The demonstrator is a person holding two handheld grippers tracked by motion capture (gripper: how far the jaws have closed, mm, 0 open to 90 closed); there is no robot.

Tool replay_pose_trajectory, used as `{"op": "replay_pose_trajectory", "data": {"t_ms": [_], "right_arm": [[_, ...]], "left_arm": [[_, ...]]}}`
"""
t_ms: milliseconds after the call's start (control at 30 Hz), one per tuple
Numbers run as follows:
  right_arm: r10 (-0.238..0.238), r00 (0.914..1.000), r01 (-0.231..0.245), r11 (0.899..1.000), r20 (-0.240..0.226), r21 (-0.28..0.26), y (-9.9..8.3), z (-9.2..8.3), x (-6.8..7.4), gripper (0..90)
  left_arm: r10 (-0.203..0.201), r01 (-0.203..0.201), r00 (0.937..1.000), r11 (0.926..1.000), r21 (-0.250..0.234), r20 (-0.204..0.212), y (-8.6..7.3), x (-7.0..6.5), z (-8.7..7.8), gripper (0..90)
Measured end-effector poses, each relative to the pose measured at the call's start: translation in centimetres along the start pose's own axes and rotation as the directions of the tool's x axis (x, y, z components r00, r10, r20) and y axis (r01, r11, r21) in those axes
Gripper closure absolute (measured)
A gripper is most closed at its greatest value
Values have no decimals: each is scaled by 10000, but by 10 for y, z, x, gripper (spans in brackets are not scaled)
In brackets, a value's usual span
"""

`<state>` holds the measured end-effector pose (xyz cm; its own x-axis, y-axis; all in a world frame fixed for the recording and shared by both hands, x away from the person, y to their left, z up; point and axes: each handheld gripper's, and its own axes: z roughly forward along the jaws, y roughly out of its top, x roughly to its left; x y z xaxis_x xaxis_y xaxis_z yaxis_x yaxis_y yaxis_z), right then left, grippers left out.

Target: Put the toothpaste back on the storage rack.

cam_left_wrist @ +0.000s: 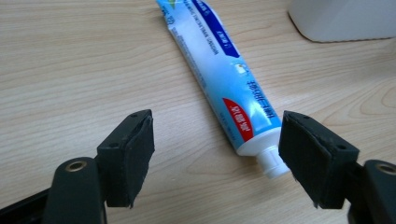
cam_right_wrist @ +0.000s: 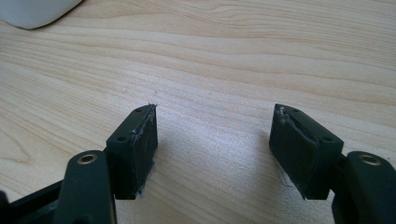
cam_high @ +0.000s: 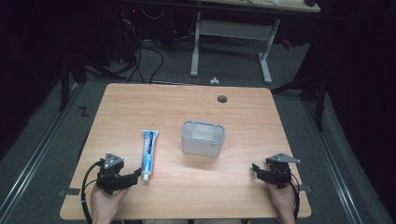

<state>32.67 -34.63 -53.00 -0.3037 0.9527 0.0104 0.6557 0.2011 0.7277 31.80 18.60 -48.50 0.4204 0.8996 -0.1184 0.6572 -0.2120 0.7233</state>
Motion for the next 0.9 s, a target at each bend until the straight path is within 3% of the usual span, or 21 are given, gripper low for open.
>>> {"op": "replay_pose_trajectory", "data": {"t_ms": [200,500,633,733,900], "right_arm": [[1,10000,-1,10000,-24,4,0,0,0,322],[-25,9999,24,10000,-164,-21,-1,-1,0,312],[-19,9998,18,10000,-206,-26,-1,-1,0,311],[-25,9998,25,10000,-190,-16,-1,-1,0,311],[-7,9998,7,10000,-214,-17,-1,-1,0,311]], "left_arm": [[358,-359,9994,9991,235,31,12,-9,6,268],[516,-528,9985,9950,843,162,26,-15,20,261],[459,-444,9989,9935,1053,-120,34,-18,26,267],[693,-631,9967,9892,1325,-432,41,-21,32,271],[741,-638,9955,9851,1598,-588,51,-22,41,271]]}}
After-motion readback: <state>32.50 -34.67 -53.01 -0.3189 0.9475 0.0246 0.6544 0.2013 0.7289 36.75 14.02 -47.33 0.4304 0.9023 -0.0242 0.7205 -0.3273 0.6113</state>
